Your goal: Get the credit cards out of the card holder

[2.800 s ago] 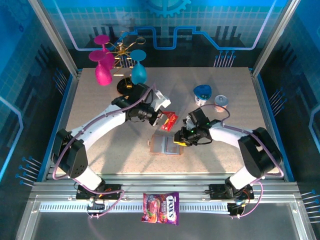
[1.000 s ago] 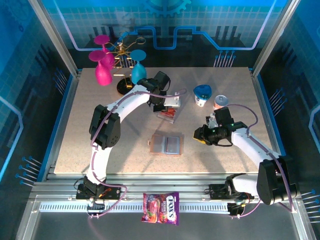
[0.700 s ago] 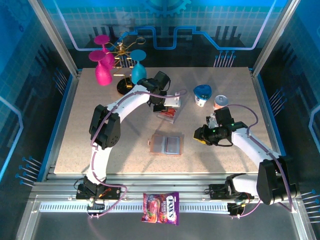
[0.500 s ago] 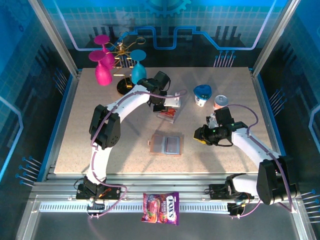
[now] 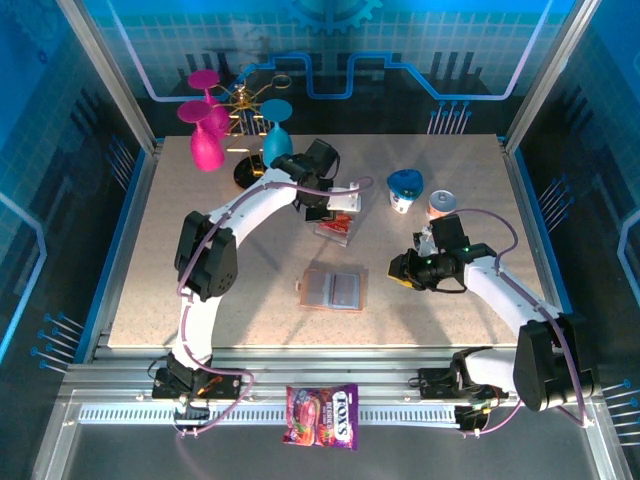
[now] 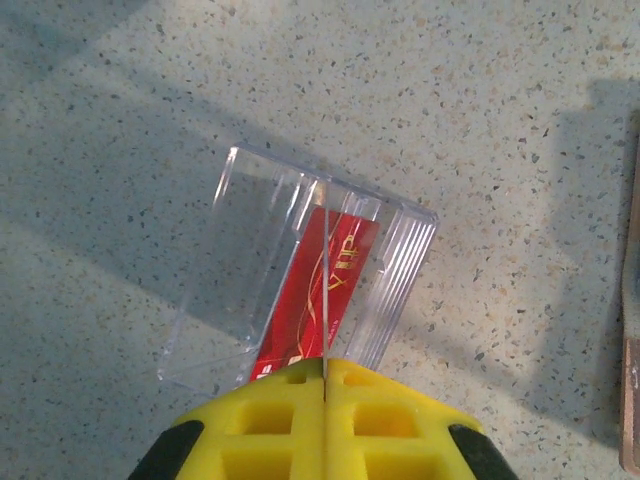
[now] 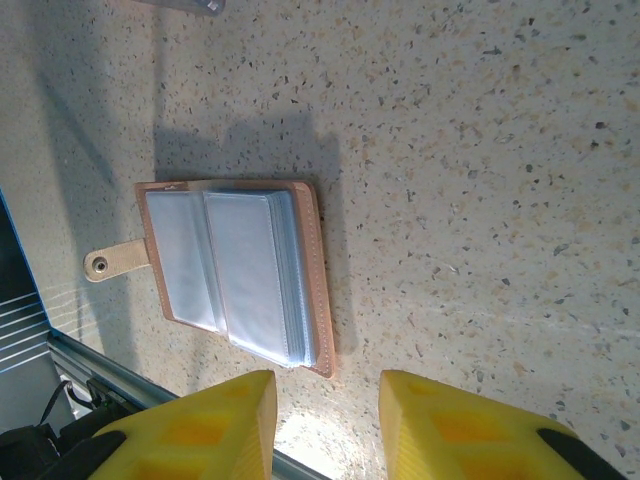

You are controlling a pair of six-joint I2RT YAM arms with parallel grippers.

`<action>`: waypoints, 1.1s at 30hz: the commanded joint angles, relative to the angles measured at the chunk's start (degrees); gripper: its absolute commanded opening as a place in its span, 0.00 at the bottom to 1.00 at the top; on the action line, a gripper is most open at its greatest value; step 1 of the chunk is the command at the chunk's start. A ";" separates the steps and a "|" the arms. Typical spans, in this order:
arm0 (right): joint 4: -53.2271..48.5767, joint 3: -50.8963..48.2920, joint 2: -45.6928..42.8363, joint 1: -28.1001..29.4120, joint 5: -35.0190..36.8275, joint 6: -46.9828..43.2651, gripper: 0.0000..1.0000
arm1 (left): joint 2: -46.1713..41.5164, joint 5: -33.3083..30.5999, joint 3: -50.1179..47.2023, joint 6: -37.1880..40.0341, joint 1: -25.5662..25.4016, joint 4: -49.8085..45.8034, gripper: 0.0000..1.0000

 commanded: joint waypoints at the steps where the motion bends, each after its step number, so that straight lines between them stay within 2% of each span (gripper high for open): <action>1: -1.34 -0.26 -1.07 -1.02 -0.86 -0.91 0.34 | -1.97 -0.35 0.70 2.37 0.21 0.34 0.00; 18: -1.43 -1.02 -1.56 -1.53 -0.85 -0.97 0.34 | 3.39 -0.21 1.26 2.39 1.07 -0.82 0.00; 33: -0.54 -1.59 -1.89 -1.47 -1.37 -0.64 0.35 | 2.15 1.00 -1.44 -0.72 -0.76 -6.19 0.00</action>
